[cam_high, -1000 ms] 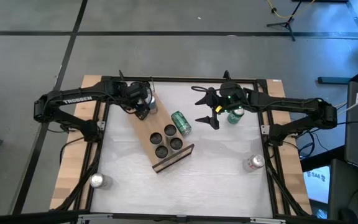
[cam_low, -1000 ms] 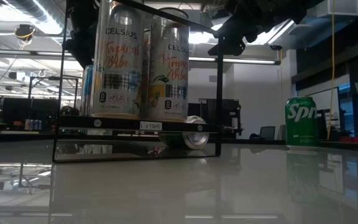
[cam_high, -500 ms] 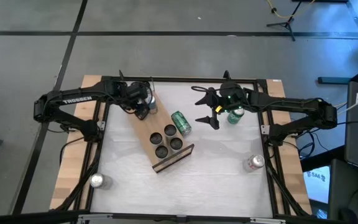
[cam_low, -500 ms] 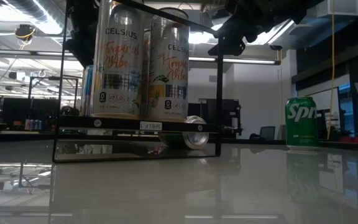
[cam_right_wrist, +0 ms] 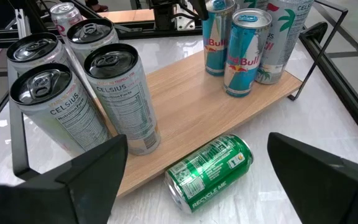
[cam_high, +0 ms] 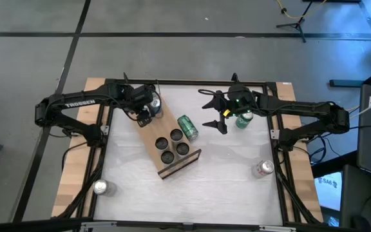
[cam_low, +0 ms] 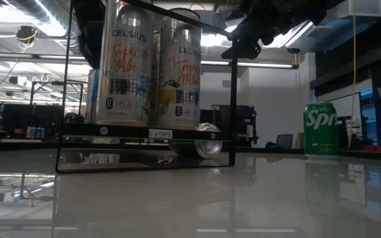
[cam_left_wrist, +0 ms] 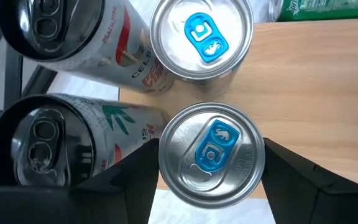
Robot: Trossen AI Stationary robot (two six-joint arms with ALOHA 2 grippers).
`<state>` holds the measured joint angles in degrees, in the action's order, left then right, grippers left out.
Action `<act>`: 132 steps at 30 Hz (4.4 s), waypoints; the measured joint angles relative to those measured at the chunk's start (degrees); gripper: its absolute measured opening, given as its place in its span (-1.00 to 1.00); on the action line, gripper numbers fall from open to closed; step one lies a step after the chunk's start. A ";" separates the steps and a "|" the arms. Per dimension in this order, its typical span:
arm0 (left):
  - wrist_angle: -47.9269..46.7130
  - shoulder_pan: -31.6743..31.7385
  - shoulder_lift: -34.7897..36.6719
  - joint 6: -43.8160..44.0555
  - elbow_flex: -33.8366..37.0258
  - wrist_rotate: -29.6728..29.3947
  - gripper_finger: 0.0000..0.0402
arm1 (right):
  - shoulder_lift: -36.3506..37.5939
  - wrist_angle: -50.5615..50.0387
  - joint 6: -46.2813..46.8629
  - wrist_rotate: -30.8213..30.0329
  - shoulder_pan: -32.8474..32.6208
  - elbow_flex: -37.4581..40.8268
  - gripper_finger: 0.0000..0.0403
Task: Place canned beverage on shelf
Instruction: Put the white blue soda can on the shelf aligned with the other white blue soda can, then put the green soda can on the shelf
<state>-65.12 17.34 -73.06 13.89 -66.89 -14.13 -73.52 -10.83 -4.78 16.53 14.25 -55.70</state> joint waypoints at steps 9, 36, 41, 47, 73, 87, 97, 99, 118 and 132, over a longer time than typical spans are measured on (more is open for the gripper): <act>-0.04 0.00 0.00 -0.57 0.00 -0.24 0.13 | 0.01 0.00 0.00 0.00 0.00 0.00 0.89; 0.04 0.00 -0.04 -0.65 0.11 -1.84 0.42 | 0.00 -0.02 -0.01 0.00 0.00 0.00 0.89; 0.08 0.00 -0.04 -0.61 0.11 -1.88 0.47 | 0.01 -0.01 -0.01 0.00 0.00 0.00 0.89; 0.08 0.00 -0.04 0.31 0.11 -1.88 0.48 | 0.01 -0.02 -0.02 0.00 -0.01 0.00 0.89; 0.22 0.00 9.98 1.08 0.11 -1.10 0.48 | 0.00 0.04 -0.02 -0.02 0.00 0.00 0.89; 0.13 -0.56 17.34 0.81 0.09 10.70 0.48 | 0.00 0.02 0.00 -0.02 0.01 0.00 0.89; 0.20 -4.03 20.10 0.90 0.09 12.46 0.48 | 0.01 0.33 0.00 0.00 0.01 0.00 0.89; 0.94 -5.56 20.67 0.88 0.09 10.22 0.48 | 0.01 0.37 0.00 -0.02 -0.01 0.00 0.89; 9.78 -12.40 21.70 -2.11 0.04 1.35 0.48 | 0.00 0.42 0.29 -5.10 -0.01 0.00 0.98; 9.99 -14.03 21.70 0.76 0.04 1.33 0.48 | 0.00 0.74 7.64 0.62 -0.04 0.00 0.95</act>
<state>-55.13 3.31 -51.35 14.65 -66.85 -12.80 -73.53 -10.09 2.86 17.15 14.22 -55.70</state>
